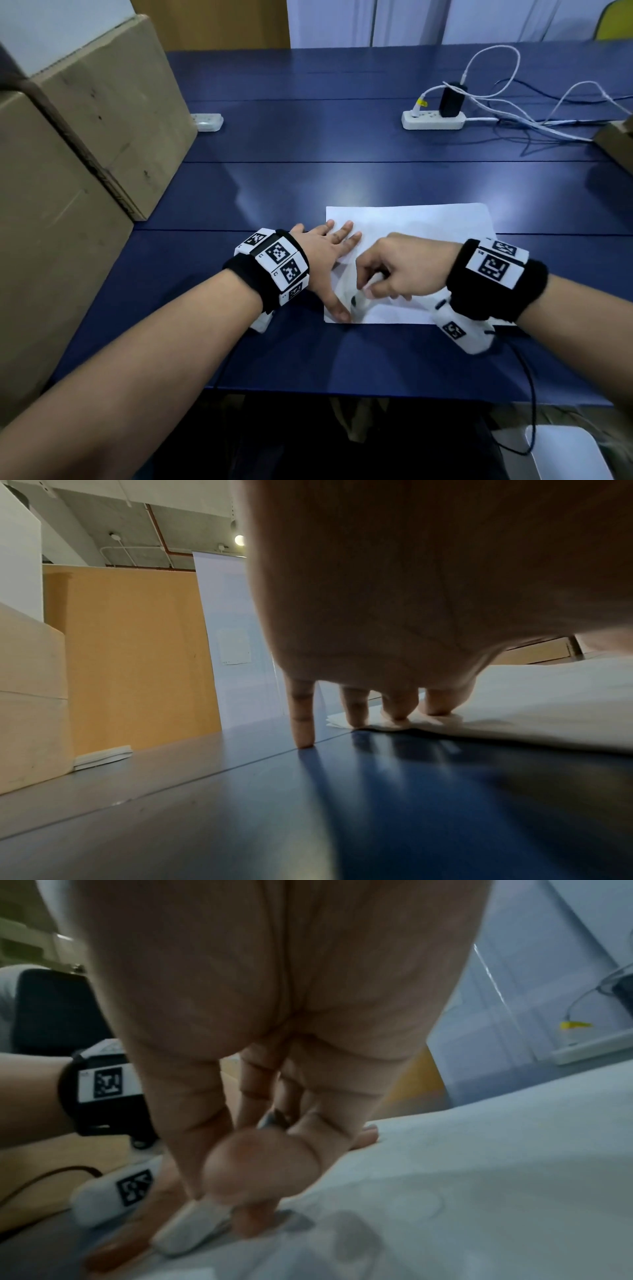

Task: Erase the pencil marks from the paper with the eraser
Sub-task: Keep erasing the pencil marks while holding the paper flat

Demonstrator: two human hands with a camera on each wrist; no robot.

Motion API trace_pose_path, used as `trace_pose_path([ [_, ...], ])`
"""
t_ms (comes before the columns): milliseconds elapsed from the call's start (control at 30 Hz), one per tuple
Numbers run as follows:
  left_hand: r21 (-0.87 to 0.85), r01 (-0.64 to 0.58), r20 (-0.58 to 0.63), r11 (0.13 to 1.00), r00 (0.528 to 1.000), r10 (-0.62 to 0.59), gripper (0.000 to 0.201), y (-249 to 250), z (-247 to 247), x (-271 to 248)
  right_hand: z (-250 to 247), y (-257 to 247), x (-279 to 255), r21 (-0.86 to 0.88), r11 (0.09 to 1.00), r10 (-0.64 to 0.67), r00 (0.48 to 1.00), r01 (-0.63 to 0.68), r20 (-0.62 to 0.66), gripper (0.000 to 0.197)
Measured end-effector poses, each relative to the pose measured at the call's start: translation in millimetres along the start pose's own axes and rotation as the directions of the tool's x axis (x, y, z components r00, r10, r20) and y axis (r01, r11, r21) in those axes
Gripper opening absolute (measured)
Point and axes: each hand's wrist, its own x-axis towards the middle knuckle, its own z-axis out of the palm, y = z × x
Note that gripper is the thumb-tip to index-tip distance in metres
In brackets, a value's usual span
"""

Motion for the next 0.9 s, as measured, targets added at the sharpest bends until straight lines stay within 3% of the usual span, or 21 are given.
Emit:
trace_pose_path([
  [167, 0.022, 0.0, 0.017, 1.0, 1.0, 0.0, 0.149, -1, 0, -1, -13, 10, 18, -0.001, 0.996, 0.088, 0.969, -0.09, -0.229, 0.006],
  [233, 0.019, -0.001, 0.014, 1.0, 1.0, 0.001, 0.148, -1, 0, 0, -11, 8, 16, -0.003, 0.998, 0.059, 0.977, -0.06, -0.204, 0.007],
  [367, 0.015, 0.011, -0.011, 1.0, 1.0, -0.011, 0.151, 0, 3, 1, 2, -6, 5, 0.008, 0.999, -0.033, 0.999, 0.033, 0.037, 0.009],
  [433, 0.01, 0.009, -0.002, 1.0, 1.0, -0.009, 0.151, 0, 2, 1, -1, -5, 9, -0.023, 1.0, -0.02, 1.0, 0.021, 0.008, 0.01],
  [600, -0.013, -0.019, 0.011, 1.0, 1.0, 0.019, 0.154, -7, -2, 0, -15, 13, 27, -0.018, 0.996, 0.076, 0.963, -0.084, -0.258, 0.008],
  [667, -0.016, 0.0, -0.004, 1.0, 1.0, 0.0, 0.158, -9, 1, -1, -13, 11, 23, -0.021, 0.998, 0.051, 0.976, -0.057, -0.211, 0.009],
  [800, -0.041, 0.05, -0.018, 0.998, 0.999, -0.051, 0.166, -10, 6, 1, -4, -6, 11, -0.026, 0.999, -0.047, 0.998, 0.048, 0.031, 0.009],
  [900, -0.055, 0.061, 0.025, 0.997, 0.998, -0.06, 0.168, -10, 5, 1, -11, 0, 20, -0.062, 0.998, 0.002, 0.997, -0.007, -0.08, 0.006],
])
